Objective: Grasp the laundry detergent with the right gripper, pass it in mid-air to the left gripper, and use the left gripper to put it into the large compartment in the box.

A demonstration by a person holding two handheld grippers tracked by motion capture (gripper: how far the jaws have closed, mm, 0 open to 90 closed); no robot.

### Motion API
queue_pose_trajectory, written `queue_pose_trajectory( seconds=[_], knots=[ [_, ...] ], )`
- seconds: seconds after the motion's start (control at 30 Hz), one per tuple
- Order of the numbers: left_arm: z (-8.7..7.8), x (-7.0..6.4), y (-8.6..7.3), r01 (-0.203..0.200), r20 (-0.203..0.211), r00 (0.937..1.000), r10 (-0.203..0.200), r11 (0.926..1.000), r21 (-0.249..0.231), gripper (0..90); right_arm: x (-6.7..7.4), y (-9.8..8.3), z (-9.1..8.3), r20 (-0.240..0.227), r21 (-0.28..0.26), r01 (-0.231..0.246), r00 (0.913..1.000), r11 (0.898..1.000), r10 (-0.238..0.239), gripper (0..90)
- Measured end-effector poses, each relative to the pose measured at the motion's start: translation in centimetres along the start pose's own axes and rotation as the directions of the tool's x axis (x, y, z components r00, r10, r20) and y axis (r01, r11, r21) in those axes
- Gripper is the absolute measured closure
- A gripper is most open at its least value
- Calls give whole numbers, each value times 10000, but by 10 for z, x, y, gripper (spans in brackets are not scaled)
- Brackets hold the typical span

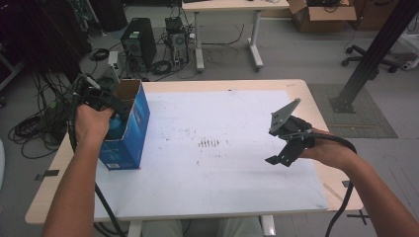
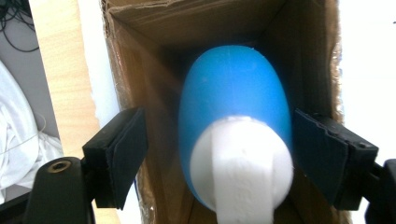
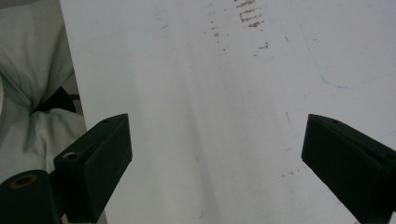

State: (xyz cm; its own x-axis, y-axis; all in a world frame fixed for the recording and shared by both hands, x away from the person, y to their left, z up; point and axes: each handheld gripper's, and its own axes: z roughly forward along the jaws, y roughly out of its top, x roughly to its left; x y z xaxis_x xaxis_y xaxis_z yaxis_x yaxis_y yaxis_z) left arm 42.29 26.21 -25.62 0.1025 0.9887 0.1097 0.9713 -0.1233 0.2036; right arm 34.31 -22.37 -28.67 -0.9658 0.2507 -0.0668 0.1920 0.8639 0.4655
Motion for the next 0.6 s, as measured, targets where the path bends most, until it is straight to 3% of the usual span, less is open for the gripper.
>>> queue_pose_trajectory(
  seconds=[0.4,0.6],
  knots=[
    [-28,2,-2,14,265,9996,-1,9988,-487,131,4,-2,-6,120,-39,31,9999,10000,-31,82],
    [-46,-5,-2,-264,316,9991,288,9968,-760,122,6,-3,-9,163,-123,-4,9999,9999,6,82]
  ],
)
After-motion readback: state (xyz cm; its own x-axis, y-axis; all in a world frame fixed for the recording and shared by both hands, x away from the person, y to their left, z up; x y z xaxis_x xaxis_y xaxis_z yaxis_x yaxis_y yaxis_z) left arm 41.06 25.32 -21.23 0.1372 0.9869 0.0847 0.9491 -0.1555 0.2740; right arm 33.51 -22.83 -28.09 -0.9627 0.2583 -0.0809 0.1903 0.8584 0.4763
